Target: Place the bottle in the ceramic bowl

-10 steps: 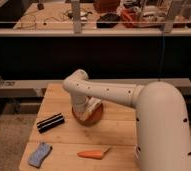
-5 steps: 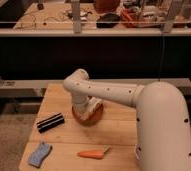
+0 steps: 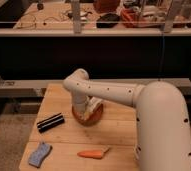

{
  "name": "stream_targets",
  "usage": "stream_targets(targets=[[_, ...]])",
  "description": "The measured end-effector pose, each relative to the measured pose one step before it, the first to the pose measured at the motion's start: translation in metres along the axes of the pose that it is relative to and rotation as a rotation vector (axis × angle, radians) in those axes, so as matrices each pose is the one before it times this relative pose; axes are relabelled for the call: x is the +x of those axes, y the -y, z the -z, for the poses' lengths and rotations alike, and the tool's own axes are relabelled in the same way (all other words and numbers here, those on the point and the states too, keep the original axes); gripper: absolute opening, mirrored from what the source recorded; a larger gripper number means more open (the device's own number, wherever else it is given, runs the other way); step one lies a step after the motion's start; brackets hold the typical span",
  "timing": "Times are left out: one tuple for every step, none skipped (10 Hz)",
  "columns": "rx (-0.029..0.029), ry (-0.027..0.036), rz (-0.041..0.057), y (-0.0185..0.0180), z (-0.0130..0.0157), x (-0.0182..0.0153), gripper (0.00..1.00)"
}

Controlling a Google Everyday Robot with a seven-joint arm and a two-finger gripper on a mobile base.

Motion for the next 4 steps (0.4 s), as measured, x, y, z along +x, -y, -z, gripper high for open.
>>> stream_targets(targets=[[-0.00140, -0.00146, -0.00022, -0.00037, -0.00038, 0.00080, 0.54], [-0.00027, -0.00096, 0.00001, -0.00007, 0.00017, 0.00043, 0.53], [-0.00139, -0.00085, -0.00067, -0.00044, -0.00009, 0.00068, 0.46], [-0.00128, -0.00050, 0.00005, -0.00028, 0.00000, 0.00025, 0.42]])
